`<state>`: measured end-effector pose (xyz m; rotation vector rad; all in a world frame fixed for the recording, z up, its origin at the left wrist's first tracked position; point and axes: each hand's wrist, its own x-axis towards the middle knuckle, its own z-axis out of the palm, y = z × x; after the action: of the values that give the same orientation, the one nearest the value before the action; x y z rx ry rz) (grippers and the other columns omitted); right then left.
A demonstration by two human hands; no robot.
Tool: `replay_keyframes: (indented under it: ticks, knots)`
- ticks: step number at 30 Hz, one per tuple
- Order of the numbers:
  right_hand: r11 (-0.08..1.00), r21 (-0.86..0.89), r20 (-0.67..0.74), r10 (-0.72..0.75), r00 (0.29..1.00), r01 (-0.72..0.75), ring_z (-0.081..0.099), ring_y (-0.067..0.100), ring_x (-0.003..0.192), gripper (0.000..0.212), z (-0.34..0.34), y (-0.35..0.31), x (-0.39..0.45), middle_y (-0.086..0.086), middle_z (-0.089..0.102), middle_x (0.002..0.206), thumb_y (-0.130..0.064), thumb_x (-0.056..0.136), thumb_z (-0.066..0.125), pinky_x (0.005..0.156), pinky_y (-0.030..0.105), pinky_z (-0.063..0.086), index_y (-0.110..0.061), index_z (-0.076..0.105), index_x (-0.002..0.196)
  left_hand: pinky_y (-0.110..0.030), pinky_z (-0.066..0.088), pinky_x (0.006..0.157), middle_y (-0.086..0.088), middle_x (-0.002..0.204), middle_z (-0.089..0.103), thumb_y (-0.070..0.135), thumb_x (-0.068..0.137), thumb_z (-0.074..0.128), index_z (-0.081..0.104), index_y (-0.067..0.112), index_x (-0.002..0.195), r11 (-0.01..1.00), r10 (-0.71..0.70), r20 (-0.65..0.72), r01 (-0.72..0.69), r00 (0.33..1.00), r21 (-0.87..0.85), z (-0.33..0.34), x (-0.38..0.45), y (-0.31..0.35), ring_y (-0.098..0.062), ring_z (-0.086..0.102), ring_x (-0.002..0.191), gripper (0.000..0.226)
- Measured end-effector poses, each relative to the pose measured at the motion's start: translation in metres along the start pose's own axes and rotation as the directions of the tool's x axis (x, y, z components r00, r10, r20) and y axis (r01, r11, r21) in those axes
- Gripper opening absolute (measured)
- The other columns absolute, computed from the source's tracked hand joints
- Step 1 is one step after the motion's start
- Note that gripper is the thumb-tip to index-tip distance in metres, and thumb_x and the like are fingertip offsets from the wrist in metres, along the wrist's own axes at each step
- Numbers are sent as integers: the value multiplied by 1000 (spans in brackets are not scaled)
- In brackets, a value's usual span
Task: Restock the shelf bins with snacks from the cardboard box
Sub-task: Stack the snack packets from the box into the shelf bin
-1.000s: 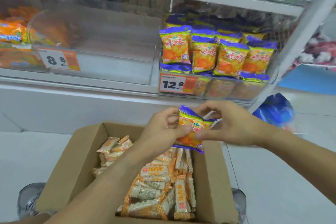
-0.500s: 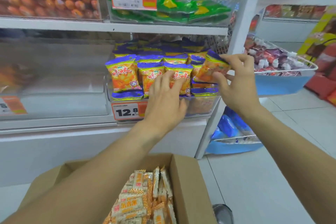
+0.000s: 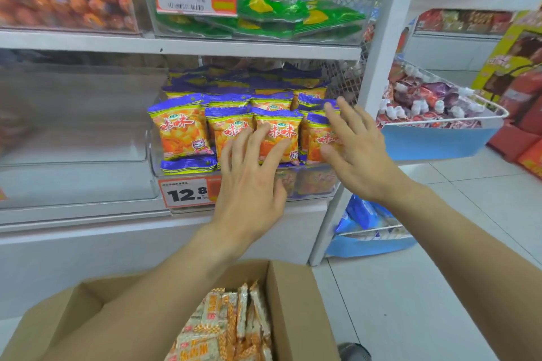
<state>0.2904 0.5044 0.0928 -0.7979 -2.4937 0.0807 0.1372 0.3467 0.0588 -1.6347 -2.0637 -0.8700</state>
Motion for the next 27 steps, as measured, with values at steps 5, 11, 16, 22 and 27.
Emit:
replay_keyframes:
  ticks: [5,11,16,22,27]
  knots:
    - [988,127,-407,-32,913,91,41,33,136,47,1,-11,-13,15,42,149,-13,95,60,114,48,34,-7,51,141,-56,22,115,-9,154,34,19,77,63,48,25,142,999,-26,-32,25,999,-25,-1,0,1,-33,25,145,66]
    - [994,57,-257,-74,964,92,23,33,151,44,33,-11,-15,10,41,154,-15,102,47,125,28,13,-11,49,146,-62,13,118,-10,162,22,23,76,64,40,32,149,989,-90,0,89,996,118,3,-6,-3,-37,14,150,77]
    - [995,93,-244,-21,970,45,29,34,147,42,39,-16,-13,10,50,144,-5,95,55,120,17,8,-8,56,137,-64,15,117,-13,165,13,24,78,63,26,36,155,984,-99,65,88,993,153,10,-13,-11,-35,-2,153,86]
    - [998,59,-200,-9,980,21,28,36,146,45,36,-24,-12,12,51,142,-5,92,54,120,29,15,-7,55,137,-63,14,118,-14,165,15,25,78,63,25,34,156,983,-109,97,93,989,157,10,-17,-11,-35,-4,154,87]
    - [998,50,-184,-14,983,23,17,37,152,60,35,-19,-24,10,39,155,-22,91,59,124,45,19,-9,45,147,-54,14,121,-9,164,19,16,80,65,38,30,151,999,-28,29,29,999,-21,2,-16,-10,-28,2,154,77]
